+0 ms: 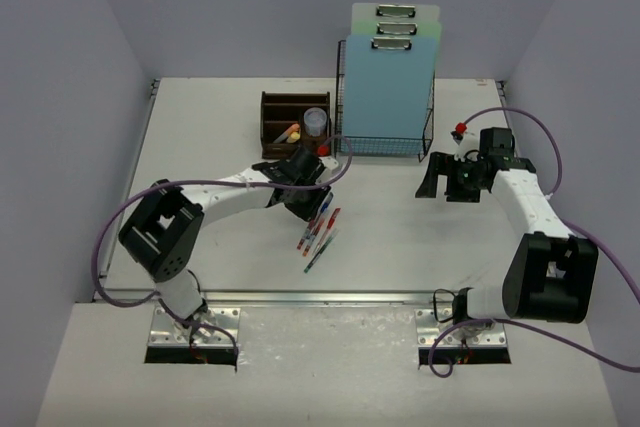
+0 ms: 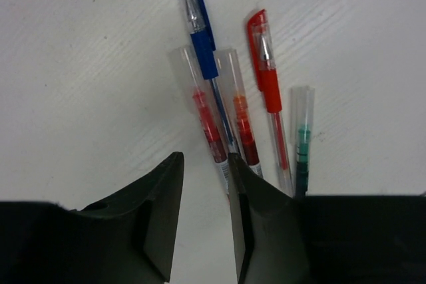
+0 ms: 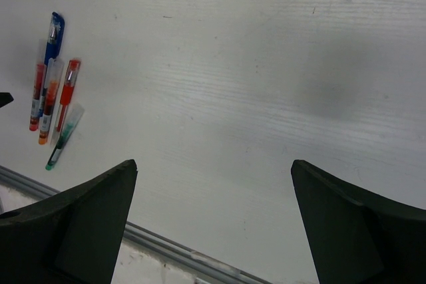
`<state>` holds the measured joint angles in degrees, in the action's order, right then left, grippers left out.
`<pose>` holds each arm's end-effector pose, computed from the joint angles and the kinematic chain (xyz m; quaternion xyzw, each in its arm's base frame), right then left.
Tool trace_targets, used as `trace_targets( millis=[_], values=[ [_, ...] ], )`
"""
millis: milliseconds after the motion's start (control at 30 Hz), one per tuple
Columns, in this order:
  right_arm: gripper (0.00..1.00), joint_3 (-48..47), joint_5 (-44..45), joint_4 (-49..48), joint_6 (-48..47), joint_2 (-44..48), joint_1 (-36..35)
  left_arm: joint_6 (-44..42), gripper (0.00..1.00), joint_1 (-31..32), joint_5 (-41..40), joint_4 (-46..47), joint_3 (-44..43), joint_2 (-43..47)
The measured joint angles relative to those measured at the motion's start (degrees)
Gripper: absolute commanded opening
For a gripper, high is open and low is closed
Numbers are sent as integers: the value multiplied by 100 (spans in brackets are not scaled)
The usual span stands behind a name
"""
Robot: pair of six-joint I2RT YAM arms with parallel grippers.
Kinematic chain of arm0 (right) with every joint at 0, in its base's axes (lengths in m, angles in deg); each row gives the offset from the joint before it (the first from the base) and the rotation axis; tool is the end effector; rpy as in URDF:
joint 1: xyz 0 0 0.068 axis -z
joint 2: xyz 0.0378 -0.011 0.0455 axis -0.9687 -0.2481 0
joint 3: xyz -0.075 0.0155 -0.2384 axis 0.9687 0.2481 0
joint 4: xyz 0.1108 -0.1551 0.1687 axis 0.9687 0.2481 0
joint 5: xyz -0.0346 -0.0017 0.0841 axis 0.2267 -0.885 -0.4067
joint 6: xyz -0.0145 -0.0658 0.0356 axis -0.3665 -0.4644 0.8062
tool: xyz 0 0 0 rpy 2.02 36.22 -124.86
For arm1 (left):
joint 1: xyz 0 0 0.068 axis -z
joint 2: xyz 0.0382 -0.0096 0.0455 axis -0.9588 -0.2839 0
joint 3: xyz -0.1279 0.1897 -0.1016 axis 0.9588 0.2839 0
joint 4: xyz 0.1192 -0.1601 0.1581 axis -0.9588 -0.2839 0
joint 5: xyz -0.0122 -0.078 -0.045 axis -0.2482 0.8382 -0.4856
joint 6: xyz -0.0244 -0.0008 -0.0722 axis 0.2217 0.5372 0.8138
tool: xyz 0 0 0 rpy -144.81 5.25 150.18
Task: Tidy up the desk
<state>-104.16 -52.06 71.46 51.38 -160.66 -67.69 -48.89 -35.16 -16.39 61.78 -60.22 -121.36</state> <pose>0.2752 -0.0119 0.1771 0.0782 0.9471 0.2010 0.2377 0.2666 -0.2180 0.1448 0.3377 0.9048 -0.1216 0.2292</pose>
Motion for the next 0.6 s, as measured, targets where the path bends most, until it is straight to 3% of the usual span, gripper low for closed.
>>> trace_targets(
  millis=[600],
  values=[
    [99,31,22,-8,-50,-2,0,219,26,8,-340,0,-729,-1136]
  ],
)
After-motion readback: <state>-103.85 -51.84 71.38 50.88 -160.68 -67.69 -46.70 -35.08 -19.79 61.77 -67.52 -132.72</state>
